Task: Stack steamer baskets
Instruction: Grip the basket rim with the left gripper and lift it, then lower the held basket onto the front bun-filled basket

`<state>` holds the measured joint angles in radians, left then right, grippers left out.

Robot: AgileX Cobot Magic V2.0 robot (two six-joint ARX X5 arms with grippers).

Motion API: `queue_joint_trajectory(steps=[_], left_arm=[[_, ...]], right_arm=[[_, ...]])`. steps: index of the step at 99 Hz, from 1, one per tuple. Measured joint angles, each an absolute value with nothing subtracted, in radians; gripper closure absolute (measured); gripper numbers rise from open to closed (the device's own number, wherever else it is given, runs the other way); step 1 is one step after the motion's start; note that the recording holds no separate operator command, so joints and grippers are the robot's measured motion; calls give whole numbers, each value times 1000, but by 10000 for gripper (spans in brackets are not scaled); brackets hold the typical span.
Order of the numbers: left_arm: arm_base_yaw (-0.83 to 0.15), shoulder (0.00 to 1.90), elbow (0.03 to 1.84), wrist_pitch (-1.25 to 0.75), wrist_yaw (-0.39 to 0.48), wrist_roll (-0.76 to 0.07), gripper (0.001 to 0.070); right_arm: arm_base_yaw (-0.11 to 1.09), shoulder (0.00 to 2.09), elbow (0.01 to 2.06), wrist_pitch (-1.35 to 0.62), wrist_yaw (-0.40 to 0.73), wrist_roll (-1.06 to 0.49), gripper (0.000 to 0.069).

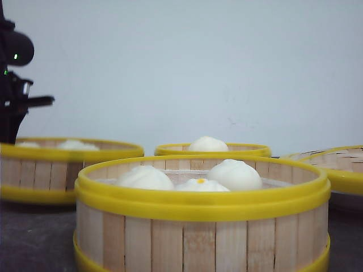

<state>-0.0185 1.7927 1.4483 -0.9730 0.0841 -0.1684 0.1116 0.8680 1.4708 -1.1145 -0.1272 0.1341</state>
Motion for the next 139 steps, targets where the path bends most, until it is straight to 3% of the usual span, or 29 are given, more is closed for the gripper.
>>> queue_joint_trajectory(steps=[24,45,67,99,139], left_arm=[[-15,1779,1641,-1066,89,-170,690],[-51,1662,1646,-1119,179,-173,690],[-196,1597,1650,-1240,183,-129,690],[-493,1592,1650,-1229,134,-105,690],[-587,1681,1650,-1254,126,-122,690]], right_arm=[[112,868,1471,-1114,-127,127,70],[113,868,1471,-1116,-120,108,70],[154,868,1471,-1116,-53,97,70],[206,868,1471,-1140,-22,75,70],[223,868,1471,-1158,-22,75,70]])
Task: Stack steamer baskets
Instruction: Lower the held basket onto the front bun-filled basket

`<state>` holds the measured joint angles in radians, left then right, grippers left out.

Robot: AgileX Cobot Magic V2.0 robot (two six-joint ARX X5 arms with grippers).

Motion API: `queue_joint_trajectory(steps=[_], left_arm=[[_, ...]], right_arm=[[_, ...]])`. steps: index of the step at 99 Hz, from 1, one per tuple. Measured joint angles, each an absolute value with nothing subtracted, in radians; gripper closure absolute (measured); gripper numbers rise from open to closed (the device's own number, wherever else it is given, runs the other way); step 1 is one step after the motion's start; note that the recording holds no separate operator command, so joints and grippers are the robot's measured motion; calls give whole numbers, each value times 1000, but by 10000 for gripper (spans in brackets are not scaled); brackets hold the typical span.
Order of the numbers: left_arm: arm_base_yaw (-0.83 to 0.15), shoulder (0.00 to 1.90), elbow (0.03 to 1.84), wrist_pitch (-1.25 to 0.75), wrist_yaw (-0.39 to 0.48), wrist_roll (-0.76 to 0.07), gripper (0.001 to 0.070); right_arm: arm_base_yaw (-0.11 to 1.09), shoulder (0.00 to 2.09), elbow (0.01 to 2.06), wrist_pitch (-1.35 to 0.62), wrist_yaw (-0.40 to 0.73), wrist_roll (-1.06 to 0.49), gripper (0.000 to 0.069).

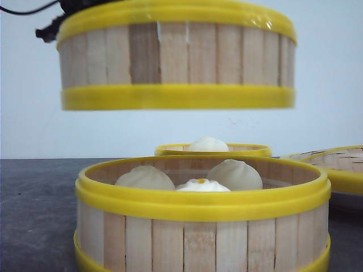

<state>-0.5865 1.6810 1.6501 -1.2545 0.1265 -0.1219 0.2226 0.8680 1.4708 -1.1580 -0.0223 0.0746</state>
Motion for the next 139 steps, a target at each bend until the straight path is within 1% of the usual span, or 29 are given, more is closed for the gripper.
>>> queue_joint_trajectory(steps=[30,48,73,86,139], left_arm=[[-631,1753,1650,-1265,126,-135,690],[-656,1756,1650,-1241,127,-135,690],[-655,1779,1650,-1261,126,-135,690],[-655,1790,1650,-1274,112,-135,690],[-655,1809,1650,-1267,110,-131,690]], right_arm=[[223,868,1471,-1162,-22,75,70],[223,868,1471,-1163,-22,75,70],[223,868,1471,-1163,-22,75,70],[223,868,1471,-1163,-22,75,70],[223,868,1471,-1163,-22,75,70]])
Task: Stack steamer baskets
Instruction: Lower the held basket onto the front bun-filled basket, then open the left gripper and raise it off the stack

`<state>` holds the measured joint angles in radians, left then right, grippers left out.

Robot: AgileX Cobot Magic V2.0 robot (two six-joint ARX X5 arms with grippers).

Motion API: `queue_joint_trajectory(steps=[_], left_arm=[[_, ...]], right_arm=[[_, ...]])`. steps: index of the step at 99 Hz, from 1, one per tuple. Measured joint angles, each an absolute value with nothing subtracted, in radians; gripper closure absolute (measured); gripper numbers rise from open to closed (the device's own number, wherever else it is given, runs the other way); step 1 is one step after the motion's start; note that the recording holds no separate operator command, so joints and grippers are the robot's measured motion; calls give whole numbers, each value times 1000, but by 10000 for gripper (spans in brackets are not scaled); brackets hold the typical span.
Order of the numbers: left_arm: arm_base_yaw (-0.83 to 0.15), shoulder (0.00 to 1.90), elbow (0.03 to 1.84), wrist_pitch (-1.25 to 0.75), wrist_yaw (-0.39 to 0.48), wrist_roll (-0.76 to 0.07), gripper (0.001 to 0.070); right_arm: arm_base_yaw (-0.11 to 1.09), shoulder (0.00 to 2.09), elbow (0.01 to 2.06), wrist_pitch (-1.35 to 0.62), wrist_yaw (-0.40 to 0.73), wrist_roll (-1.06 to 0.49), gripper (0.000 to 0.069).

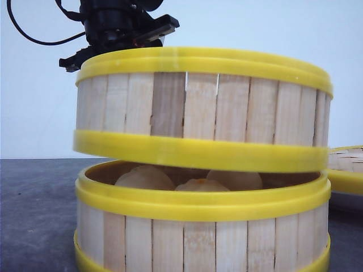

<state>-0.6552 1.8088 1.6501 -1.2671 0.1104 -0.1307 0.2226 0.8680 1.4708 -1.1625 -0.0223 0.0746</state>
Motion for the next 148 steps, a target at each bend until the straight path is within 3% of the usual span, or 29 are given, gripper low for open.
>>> queue_joint_trajectory(steps=[90,97,115,131,144,148], left_arm=[[-657,1858,1650,-1275,73,-123,686],[-657,1858,1650,-1274,63,-125,614],[-651,1858,1650,-1265,51,-143,302],[-643,1858,1650,-1286,51,-152,207],[-640,1858,1650,-1289,38,-154,24],[-639,1858,1650,-1291,25,-154,17]], right_arm=[[223,868,1471,-1163,-22,75,70],[223,868,1471,-1163,-22,75,70],[223,868,1471,-1163,-22,75,70],[223,868,1471,-1163,-22,75,70],[223,868,1471,-1163,-22,75,70],[223,868,1471,-1163,-22,75,70]])
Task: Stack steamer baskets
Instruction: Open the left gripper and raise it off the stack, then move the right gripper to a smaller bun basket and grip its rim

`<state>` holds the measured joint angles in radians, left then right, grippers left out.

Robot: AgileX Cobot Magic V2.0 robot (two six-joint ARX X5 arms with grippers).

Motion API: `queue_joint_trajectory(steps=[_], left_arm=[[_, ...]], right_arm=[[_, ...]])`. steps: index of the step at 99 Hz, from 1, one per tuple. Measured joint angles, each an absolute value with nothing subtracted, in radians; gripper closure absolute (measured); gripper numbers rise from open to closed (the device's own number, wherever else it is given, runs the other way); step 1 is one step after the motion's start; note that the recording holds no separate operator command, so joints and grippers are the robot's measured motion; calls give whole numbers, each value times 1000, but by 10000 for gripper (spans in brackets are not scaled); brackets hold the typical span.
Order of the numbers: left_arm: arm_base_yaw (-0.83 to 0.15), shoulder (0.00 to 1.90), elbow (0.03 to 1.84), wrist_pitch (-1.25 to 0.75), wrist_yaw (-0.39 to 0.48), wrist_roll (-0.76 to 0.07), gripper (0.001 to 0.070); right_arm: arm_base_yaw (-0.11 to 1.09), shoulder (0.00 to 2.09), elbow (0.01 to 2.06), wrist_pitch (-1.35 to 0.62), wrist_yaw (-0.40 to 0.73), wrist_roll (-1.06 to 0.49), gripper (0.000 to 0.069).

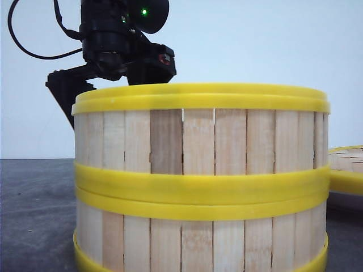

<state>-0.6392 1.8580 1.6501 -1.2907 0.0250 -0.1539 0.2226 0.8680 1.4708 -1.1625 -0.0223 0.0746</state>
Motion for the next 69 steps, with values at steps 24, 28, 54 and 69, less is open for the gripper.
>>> queue_joint_trajectory(steps=[24,28,54,69], left_arm=[[-635,1783,1650,-1240,21,-150,17],[-632,1747,1650,-1214,21,-150,17],[-616,1445,1650,-1078,6,-152,26],[-616,1216,1650,-978,-4,-186,33]], right_arm=[[223,868,1471,-1163,-22,75,70],[223,869,1471,-1163,-22,75,70],[223,942,1472,-1162,-22,76,70],[223,1089,1475,-1083,-22,84,70]])
